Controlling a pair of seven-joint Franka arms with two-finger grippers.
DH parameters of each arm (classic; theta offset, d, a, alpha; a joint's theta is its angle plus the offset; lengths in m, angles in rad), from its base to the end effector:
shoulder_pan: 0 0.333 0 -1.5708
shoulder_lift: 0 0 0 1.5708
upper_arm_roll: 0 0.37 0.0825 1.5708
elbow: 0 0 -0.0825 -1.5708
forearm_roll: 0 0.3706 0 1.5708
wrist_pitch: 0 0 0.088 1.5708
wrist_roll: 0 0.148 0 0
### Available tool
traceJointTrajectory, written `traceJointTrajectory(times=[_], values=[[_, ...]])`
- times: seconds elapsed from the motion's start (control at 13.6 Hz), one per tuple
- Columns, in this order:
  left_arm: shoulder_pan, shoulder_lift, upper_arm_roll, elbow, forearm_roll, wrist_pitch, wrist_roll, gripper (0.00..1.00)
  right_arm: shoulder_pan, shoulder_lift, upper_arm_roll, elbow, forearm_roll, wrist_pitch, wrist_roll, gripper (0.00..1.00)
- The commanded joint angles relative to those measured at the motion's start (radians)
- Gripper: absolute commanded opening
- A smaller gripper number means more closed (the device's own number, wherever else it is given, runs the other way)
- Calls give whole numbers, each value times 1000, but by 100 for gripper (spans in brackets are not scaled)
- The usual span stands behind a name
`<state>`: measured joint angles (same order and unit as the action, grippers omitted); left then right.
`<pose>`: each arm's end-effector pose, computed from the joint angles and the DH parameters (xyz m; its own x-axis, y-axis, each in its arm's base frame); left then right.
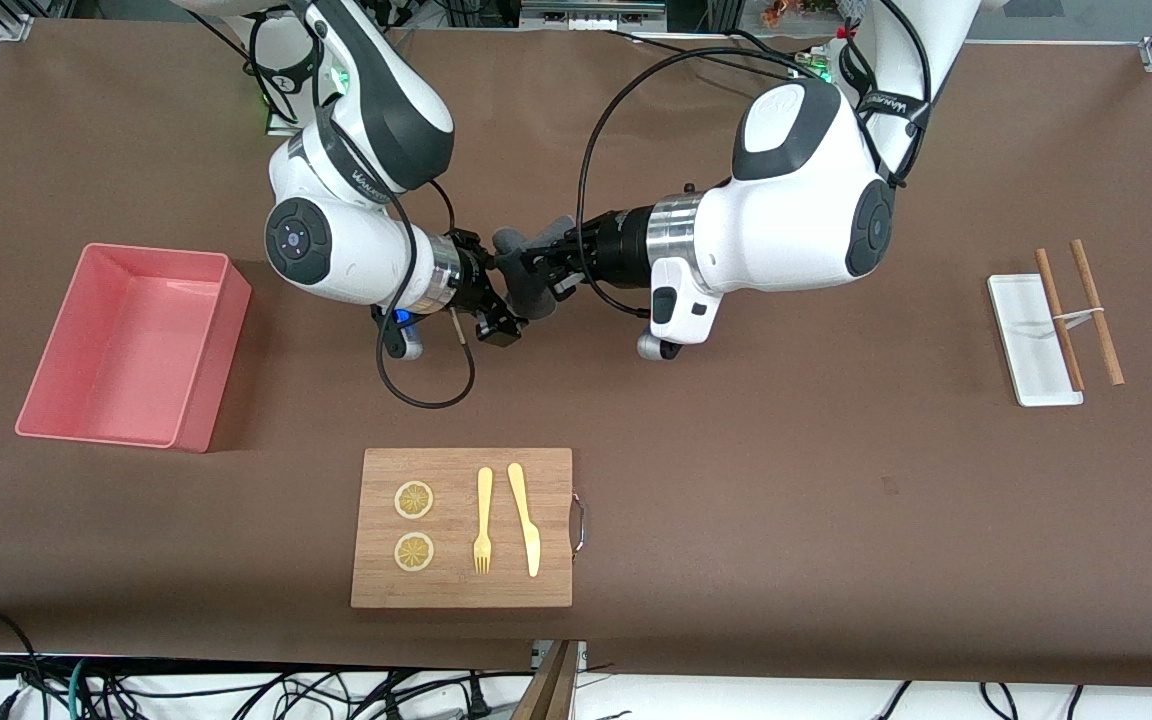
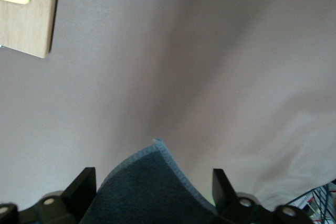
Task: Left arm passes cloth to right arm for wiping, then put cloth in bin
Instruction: 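Grasp the cloth with the right gripper from the left gripper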
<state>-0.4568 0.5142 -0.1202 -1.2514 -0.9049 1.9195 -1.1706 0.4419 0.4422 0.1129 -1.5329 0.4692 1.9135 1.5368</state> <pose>0.5960 -0.4620 0.5389 0.5368 0.4080 -0.7385 0.8138 -0.4813 0.3257 0.5663 0.3955 0.4239 0.3304 -0.8231 -0.4618 -0.9075 -0.4115 0.0841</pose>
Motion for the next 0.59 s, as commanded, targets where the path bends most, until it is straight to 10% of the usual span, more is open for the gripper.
traceJointTrajectory(times=[0.0, 0.15, 0.51], values=[[-3, 15, 5, 33, -12, -4, -15, 0, -5, 4, 4, -1, 75, -18, -52, 33], [-2, 15, 5, 33, -12, -4, -15, 0, -6, 6, 4, 3, 130, -16, -89, 0], [0, 14, 8, 33, -11, -5, -15, 19, -8, 12, 2, 7, 169, -8, -87, 0]])
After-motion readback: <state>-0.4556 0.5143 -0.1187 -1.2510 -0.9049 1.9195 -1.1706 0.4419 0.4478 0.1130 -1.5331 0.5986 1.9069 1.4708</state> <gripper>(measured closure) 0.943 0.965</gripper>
